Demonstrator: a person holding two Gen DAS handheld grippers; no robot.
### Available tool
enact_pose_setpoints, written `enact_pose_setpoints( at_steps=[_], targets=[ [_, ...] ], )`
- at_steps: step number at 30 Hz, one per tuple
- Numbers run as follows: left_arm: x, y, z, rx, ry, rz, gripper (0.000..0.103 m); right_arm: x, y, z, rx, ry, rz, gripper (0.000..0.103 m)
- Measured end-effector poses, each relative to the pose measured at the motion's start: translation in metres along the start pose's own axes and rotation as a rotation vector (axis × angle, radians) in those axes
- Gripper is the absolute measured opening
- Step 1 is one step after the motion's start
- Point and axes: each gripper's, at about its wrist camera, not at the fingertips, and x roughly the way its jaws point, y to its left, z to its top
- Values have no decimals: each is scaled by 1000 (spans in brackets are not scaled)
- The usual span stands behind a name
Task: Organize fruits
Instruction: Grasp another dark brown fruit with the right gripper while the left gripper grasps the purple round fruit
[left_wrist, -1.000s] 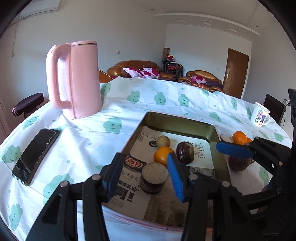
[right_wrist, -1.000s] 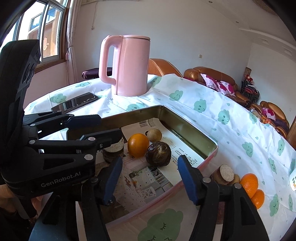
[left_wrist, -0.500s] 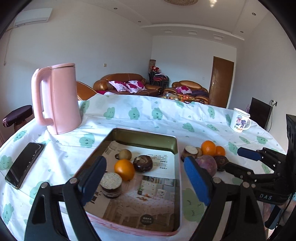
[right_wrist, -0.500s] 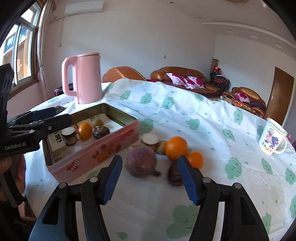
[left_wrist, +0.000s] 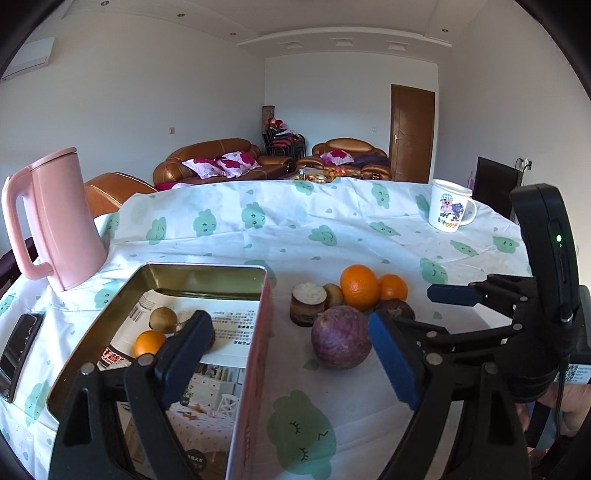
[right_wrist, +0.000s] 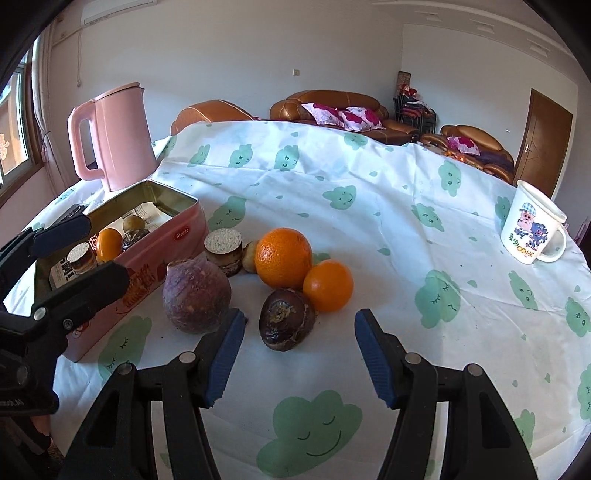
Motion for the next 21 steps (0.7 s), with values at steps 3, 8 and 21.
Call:
enact_pose_setpoints(
  at_steps=[3,8,21],
  targets=[
    [4,1,0,-9,11,-7,89,11,-1,2,14,44,9,63],
    [4,-3,1,9,16,-18,89,23,-4,2,34,102,60,37],
    [25,-30,6,74,93,-94,71,-2,-28,1,158,-25,19,37]
  ],
)
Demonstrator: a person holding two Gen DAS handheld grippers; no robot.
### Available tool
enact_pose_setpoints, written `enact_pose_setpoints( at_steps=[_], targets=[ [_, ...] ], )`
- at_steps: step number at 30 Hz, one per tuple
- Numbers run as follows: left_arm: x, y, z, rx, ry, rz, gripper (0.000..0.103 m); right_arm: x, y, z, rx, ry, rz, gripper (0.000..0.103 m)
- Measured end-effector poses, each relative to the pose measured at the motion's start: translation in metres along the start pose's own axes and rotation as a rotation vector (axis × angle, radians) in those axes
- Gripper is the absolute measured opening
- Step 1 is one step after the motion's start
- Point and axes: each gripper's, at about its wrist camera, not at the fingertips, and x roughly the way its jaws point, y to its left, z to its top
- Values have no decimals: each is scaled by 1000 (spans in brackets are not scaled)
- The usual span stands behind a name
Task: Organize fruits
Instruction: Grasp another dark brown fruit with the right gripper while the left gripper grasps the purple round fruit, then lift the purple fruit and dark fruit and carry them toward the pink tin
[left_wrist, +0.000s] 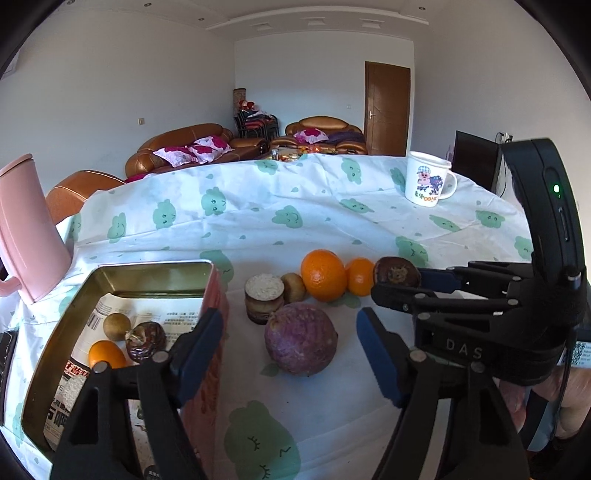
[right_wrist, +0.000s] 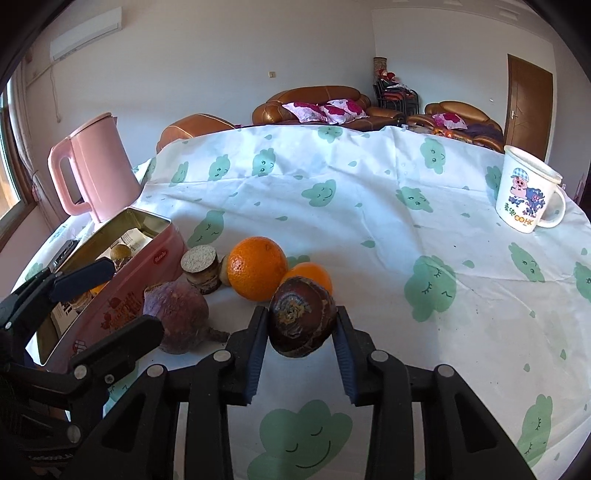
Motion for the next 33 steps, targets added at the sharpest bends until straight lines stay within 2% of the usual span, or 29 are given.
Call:
enact_pose_setpoints(
  at_steps=[2,4,6,9,11,15,19,33],
  targets=[
    [7,-4,1,8,28,-20,63,-1,0,0,4,-5,-6,37],
    [14,-6,3,9,60,-27,62,-3,1,1,0,-15,-13,37],
    [21,-6,5,8,84,-33,54,-4,2,0,-5,-21,-19,37],
    [30,-3,7,-7,110,-23,54,-4,0,0,-2,-20,-15,37],
    [31,1,7,-20,111,-20,49,-4,0,0,-2,-23,-13,37],
    [31,4,7,-34,108,-35,49,-8,0,-1,-6,-43,-15,37],
    [25,4,8,-34,79,-48,49,-15,2,-2,-12,-77,-14,37],
    [-1,5,9,-33,-64,-13,49,-31,4,-4,-31,-165,5,37]
  ],
)
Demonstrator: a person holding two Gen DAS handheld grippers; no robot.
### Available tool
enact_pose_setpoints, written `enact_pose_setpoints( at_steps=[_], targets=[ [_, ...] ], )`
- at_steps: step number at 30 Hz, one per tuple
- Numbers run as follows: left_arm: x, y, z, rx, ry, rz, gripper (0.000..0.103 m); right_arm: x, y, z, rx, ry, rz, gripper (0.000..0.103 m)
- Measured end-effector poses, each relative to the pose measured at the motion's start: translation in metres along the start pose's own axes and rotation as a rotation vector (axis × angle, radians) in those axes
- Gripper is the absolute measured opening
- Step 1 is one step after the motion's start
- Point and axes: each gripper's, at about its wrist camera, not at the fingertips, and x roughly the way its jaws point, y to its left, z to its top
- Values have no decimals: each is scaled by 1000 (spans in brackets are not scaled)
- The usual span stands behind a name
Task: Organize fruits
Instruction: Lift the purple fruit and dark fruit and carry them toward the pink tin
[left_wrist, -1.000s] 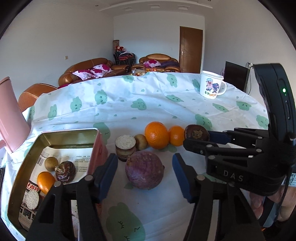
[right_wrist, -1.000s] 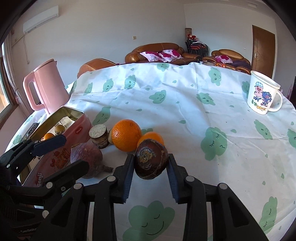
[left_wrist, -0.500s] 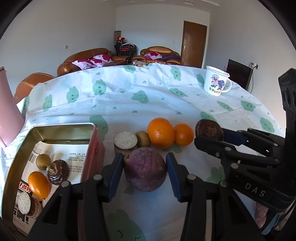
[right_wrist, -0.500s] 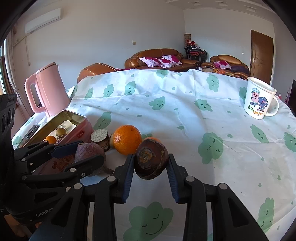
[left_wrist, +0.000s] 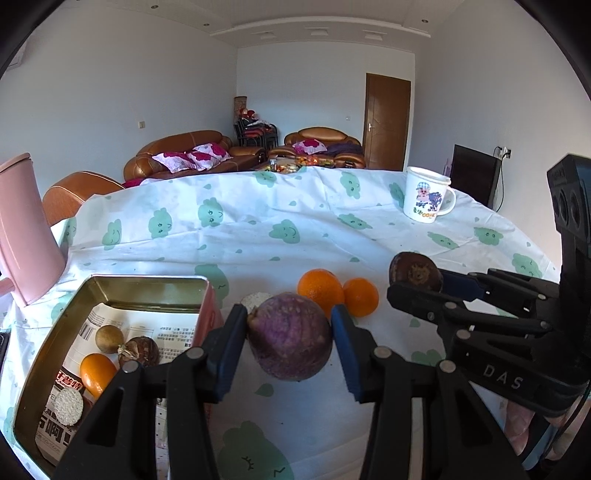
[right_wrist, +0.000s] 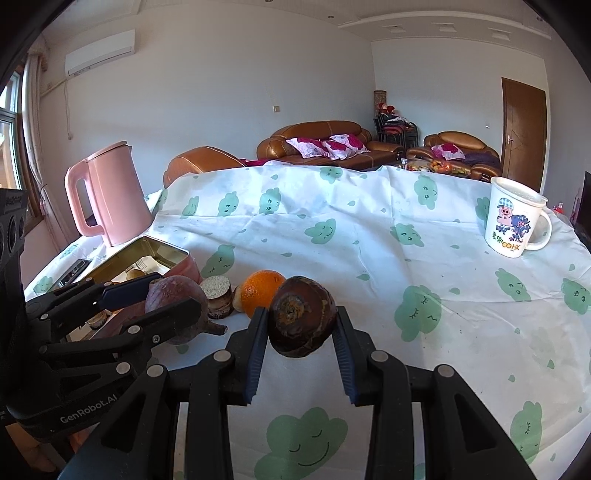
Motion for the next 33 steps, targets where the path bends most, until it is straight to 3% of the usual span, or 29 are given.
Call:
enact_pose_setpoints(
  at_steps=[33],
  targets=[
    [-34,3,-5,-17,-181,49,49,-33,4,-5,-32,-176,-7,37]
  ],
)
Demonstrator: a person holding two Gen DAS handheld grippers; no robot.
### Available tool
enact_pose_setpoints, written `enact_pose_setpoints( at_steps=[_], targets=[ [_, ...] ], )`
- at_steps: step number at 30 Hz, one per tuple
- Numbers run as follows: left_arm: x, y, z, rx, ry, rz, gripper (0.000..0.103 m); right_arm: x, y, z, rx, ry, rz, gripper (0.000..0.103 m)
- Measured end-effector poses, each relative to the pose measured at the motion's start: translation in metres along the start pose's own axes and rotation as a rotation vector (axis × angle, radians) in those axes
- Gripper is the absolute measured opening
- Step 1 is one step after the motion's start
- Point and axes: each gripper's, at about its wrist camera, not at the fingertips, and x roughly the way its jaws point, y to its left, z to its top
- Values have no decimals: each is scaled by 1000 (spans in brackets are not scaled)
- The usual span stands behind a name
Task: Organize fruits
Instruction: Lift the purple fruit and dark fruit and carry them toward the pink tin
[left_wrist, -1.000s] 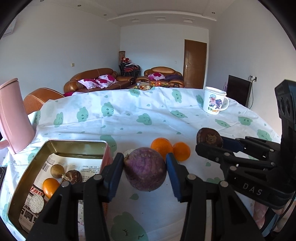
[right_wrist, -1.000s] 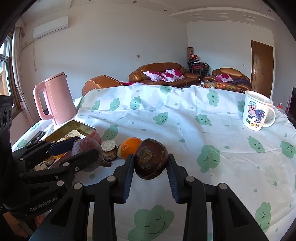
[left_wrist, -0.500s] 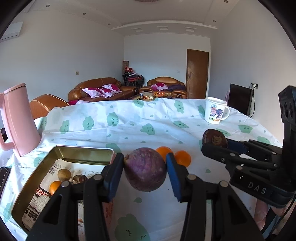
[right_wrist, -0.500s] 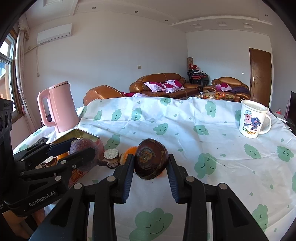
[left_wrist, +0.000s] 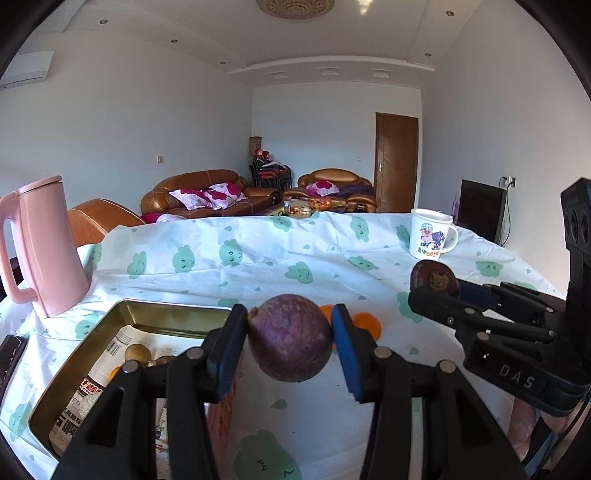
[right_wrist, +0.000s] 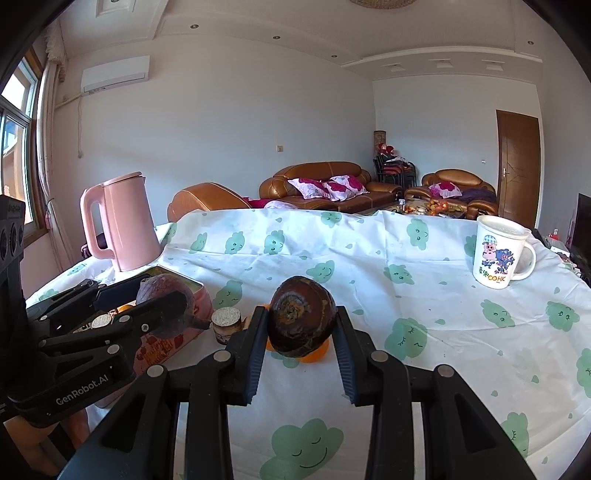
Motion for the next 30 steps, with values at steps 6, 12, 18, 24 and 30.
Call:
enact_pose_setpoints(
  at_steps=[6,12,18,24,30],
  targets=[
    [-5,0,-1,-3,-25,7,49,-4,2,0,-13,-20,-5,37],
    [-10,2,-1,-8,-52,15,39,-8,4,0,-19,-38,-4,37],
    [-7,1,-1,-3,-47,8,32,-10,6,-1,-33,-49,-10,37],
    [-5,8,0,-35,-32,-23,36,-10,5,0,-24,-48,-11,37],
    [-24,23,-4,-46,-33,-4,72,-23,0,-5,-5,-43,4,37]
  ],
)
